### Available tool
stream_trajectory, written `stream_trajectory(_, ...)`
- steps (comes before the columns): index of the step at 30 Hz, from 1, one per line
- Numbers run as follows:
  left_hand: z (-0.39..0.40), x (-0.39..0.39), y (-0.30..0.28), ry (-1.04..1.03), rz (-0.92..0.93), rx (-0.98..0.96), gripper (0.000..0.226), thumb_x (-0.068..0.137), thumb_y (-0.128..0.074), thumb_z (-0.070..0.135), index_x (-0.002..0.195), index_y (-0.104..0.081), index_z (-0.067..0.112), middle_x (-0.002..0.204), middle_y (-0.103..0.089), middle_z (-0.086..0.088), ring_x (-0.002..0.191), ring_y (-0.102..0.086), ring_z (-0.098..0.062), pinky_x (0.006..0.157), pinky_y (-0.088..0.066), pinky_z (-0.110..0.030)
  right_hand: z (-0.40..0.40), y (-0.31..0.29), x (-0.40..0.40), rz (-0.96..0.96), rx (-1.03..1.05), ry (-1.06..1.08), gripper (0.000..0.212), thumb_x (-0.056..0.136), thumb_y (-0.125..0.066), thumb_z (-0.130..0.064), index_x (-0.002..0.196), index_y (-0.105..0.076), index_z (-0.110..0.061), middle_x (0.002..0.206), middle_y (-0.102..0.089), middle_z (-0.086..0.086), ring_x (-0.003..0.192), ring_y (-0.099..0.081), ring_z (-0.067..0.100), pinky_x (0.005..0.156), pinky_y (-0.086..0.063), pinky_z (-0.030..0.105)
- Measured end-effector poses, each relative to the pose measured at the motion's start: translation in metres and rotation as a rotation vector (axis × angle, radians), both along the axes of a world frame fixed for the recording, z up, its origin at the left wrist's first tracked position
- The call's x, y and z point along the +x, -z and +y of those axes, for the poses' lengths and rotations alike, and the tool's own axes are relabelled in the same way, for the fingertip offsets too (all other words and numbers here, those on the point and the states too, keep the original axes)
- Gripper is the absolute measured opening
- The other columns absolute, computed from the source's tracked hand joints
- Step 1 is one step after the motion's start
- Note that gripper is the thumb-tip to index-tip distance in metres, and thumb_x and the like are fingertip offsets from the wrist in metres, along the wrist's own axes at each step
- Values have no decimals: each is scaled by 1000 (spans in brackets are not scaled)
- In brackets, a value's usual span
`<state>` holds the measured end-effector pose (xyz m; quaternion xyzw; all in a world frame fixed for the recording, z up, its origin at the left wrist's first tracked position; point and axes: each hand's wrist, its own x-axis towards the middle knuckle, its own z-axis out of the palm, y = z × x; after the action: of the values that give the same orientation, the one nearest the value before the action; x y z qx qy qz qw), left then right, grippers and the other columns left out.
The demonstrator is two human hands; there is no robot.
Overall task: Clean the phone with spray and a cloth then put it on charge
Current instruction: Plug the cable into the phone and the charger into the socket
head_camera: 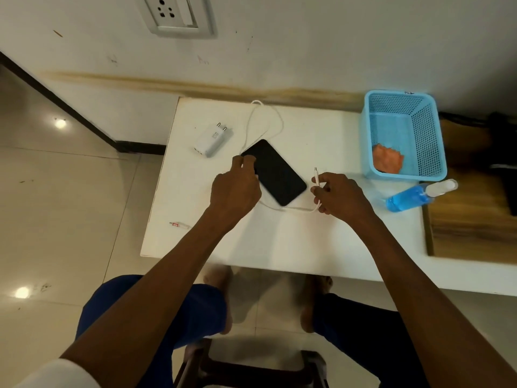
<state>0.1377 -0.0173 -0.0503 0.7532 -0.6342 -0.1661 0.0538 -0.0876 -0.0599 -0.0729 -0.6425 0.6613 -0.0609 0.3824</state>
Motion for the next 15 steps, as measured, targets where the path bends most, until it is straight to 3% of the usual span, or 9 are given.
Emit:
stream_trajectory(2,-1,1,-1,-80,93,11,42,100,-45,20,141,-42,15,130,-52,-8,97,-64,-33,76,-43,-35,2,0,4,124,-136,-85,30,99,-57,-30,124,-64,-16,110,-71,6,99,-68,27,89,-50,33)
stream_trajectory(5,-7,0,-8,-314,498,94,42,97,-47,15,139,-46,14,123,-62,-13,104,-64,-33,86,-48,-38,3,-2,8,118,-247,-75,28,100,-55,-25,124,-64,-14,115,-68,7,104,-64,28,84,-44,31)
stream_trajectory(7,-10,-1,-12,-505,846,161,41,97,-50,14,138,-47,10,117,-63,-13,89,-66,-29,72,-52,-35,3,-3,11,37,-240,-10,25,101,-54,-24,122,-66,-17,112,-70,2,103,-65,26,84,-46,32)
stream_trajectory(9,-10,-2,-17,-684,1119,177,40,98,-53,13,137,-48,6,119,-59,-12,88,-63,-29,67,-50,-32,2,-4,16,-13,-237,9,22,103,-51,-28,111,-67,-16,94,-67,-4,95,-65,28,75,-42,31)
stream_trajectory(11,-9,-6,-19,-818,1357,184,43,99,-53,18,140,-48,7,133,-54,-12,111,-59,-31,89,-51,-37,2,-6,25,-50,-226,7,26,105,-45,-32,106,-64,-14,91,-65,-3,92,-63,30,75,-43,34)
stream_trajectory(13,-5,-17,-20,-889,1503,186,51,101,-52,29,148,-41,14,153,-41,-8,140,-40,-27,113,-33,-42,3,-7,35,-69,-199,13,31,106,-40,-33,112,-61,-12,102,-68,4,96,-62,31,82,-46,39)
stream_trajectory(15,-2,-31,-20,-910,1522,181,61,101,-50,41,154,-29,20,161,-28,-1,148,-26,-19,121,-21,-42,4,-8,44,-32,-196,10,32,107,-36,-35,112,-54,-9,95,-66,9,89,-62,34,76,-44,39)
